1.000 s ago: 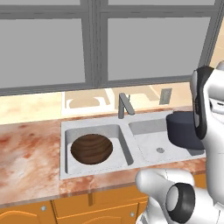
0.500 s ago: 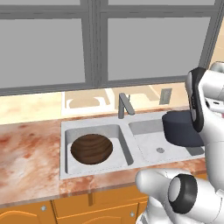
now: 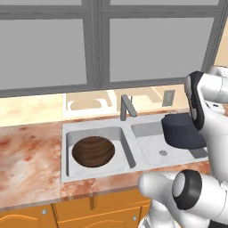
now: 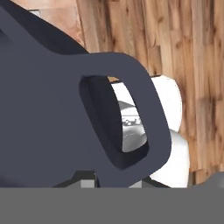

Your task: Place the bowl in the left basin and the pot in the right basin of the sink.

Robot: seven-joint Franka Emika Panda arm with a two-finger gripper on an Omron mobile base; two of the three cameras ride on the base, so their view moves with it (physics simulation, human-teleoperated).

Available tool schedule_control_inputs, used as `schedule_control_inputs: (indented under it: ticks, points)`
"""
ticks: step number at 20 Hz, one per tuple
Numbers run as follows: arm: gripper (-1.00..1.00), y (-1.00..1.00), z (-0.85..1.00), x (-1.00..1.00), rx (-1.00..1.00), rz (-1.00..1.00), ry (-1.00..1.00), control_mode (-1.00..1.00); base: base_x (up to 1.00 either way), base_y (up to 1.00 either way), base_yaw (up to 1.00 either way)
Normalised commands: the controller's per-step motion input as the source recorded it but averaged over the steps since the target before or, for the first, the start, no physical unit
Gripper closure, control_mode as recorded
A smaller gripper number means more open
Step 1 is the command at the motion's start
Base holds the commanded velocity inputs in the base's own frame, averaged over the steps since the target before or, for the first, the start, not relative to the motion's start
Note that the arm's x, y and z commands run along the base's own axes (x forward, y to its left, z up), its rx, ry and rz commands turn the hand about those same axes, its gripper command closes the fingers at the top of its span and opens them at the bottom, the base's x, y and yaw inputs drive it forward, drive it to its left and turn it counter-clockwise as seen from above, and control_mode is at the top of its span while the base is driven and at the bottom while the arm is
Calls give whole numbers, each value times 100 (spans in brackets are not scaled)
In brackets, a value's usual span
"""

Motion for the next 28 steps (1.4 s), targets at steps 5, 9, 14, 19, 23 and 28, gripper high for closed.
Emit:
schedule_control_inputs:
  ticks: [5,9,14,19,23,28]
  points:
    - [100,-7,-17,17,3,6,0,-100,0,0,0]
    - [100,-10,-15,16,4,5,0,-100,0,0,0]
    - [100,-8,-13,17,5,5,0,-100,0,0,0]
    - [100,-7,-13,16,6,6,0,-100,0,0,0]
    - [100,-3,-14,15,5,6,0,-100,0,0,0]
    - [100,-2,-19,11,3,3,0,-100,0,0,0]
